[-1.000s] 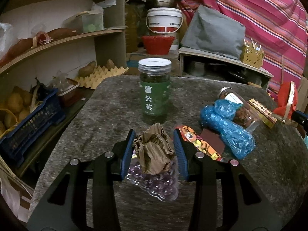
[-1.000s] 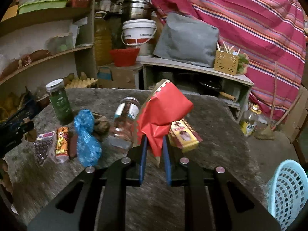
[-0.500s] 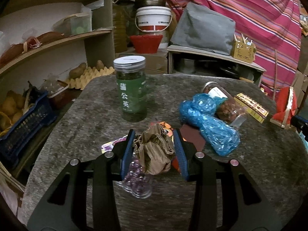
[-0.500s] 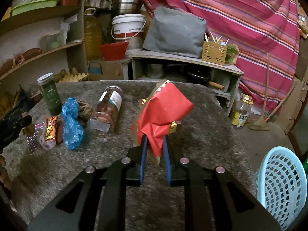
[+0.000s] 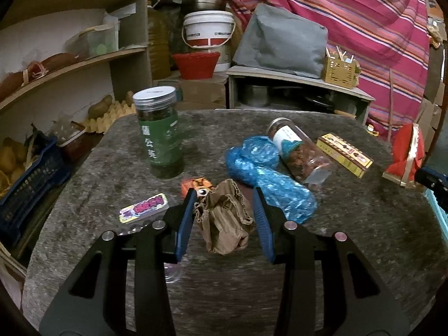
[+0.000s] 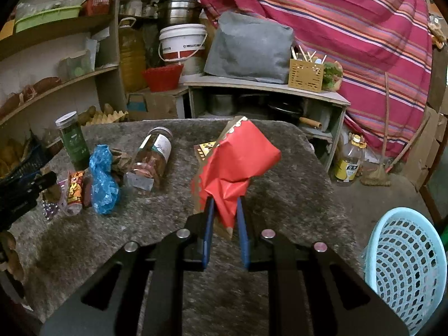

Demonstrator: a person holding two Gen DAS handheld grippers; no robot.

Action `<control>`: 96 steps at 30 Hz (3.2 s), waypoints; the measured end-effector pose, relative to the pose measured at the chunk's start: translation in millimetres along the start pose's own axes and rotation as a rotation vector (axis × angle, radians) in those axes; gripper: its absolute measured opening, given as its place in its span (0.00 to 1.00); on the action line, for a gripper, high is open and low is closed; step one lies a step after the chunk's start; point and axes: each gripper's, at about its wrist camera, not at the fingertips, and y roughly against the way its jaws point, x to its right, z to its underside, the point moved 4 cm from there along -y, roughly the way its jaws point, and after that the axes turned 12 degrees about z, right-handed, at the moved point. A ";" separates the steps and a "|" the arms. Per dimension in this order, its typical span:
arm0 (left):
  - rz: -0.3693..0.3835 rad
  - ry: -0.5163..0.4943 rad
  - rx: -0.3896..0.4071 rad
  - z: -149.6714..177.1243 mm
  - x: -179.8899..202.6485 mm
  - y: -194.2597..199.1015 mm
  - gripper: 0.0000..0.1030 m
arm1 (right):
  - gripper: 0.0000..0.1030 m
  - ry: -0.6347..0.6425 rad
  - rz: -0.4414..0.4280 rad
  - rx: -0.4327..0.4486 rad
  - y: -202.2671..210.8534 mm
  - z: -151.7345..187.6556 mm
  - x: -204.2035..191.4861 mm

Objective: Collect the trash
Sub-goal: 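Carry the brown paper and red packet over the blue basket, then open the left tool over the basket to drop the brown paper while the right holds the red packet, then open the right tool over the basket to drop the red packet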

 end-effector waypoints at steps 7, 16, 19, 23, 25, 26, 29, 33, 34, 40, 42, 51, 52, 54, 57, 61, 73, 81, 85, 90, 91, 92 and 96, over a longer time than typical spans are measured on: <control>0.006 -0.015 0.012 -3.5 14.4 4.5 0.39 | 0.17 -0.015 0.006 0.003 8.7 3.1 18.6; 0.049 -0.035 0.036 -3.3 16.8 27.5 0.39 | 0.17 -0.034 0.007 -0.005 17.1 10.1 40.1; 0.046 -0.045 0.033 -1.4 16.8 28.9 0.39 | 0.17 -0.042 0.000 -0.013 16.4 13.0 45.9; 0.038 -0.069 0.034 -4.9 29.0 29.2 0.39 | 0.17 -0.070 -0.003 -0.001 24.4 13.5 61.9; 0.049 -0.087 0.047 -8.8 43.4 31.4 0.39 | 0.17 -0.089 0.002 0.015 31.6 11.6 74.7; 0.058 -0.095 0.052 -9.8 50.5 32.0 0.39 | 0.17 -0.098 0.005 0.020 33.5 11.2 80.1; 0.098 -0.123 0.063 -13.6 84.6 29.2 0.39 | 0.17 -0.131 0.022 0.021 38.2 12.6 107.0; 0.178 -0.144 0.057 -16.6 139.3 14.1 0.39 | 0.17 -0.184 0.058 0.014 43.0 20.1 150.0; 0.195 -0.155 0.057 -16.2 152.8 10.6 0.39 | 0.17 -0.197 0.074 0.013 45.4 23.1 164.6; 0.312 -0.217 0.045 -12.8 245.1 -11.1 0.39 | 0.17 -0.232 0.193 -0.001 51.8 40.4 234.1; 0.347 -0.247 0.042 -9.8 278.4 -17.4 0.39 | 0.17 -0.240 0.229 -0.025 49.1 49.4 253.8; 0.482 -0.326 -0.006 14.7 391.3 -41.6 0.39 | 0.17 -0.289 0.341 -0.095 45.8 81.3 315.3; 0.491 -0.337 -0.010 17.1 400.5 -43.9 0.39 | 0.17 -0.299 0.340 -0.097 45.4 82.4 319.4; 0.506 -0.360 -0.022 22.1 421.7 -49.9 0.39 | 0.17 -0.308 0.339 -0.101 45.0 83.3 324.7; 0.522 -0.376 -0.033 24.2 440.9 -56.2 0.41 | 0.17 -0.316 0.347 -0.107 44.3 85.3 331.6; 0.552 -0.354 -0.037 20.2 448.1 -58.1 0.74 | 0.17 -0.329 0.348 -0.123 41.7 90.3 339.1; 0.402 -0.284 0.054 -5.6 364.9 -24.8 0.95 | 0.17 -0.286 0.314 -0.143 25.8 84.4 310.3; 0.277 -0.237 0.077 -12.4 279.0 0.9 0.95 | 0.87 -0.266 0.330 -0.161 9.8 81.8 281.1; 0.224 -0.236 0.104 -15.0 238.2 17.2 0.95 | 0.87 -0.223 0.387 -0.179 2.7 78.3 266.4; 0.179 -0.215 0.122 -19.0 191.9 28.1 0.95 | 0.88 -0.241 0.342 -0.089 16.4 55.5 235.6; 0.167 -0.203 0.128 -19.8 181.3 29.6 0.95 | 0.88 -0.244 0.332 -0.071 19.3 51.6 228.7; 0.157 -0.196 0.134 -19.7 174.2 30.5 0.95 | 0.88 -0.251 0.306 -0.040 24.3 44.1 216.0; 0.105 -0.164 0.146 -16.6 139.5 29.1 0.95 | 0.88 -0.250 0.221 0.033 33.2 24.0 174.1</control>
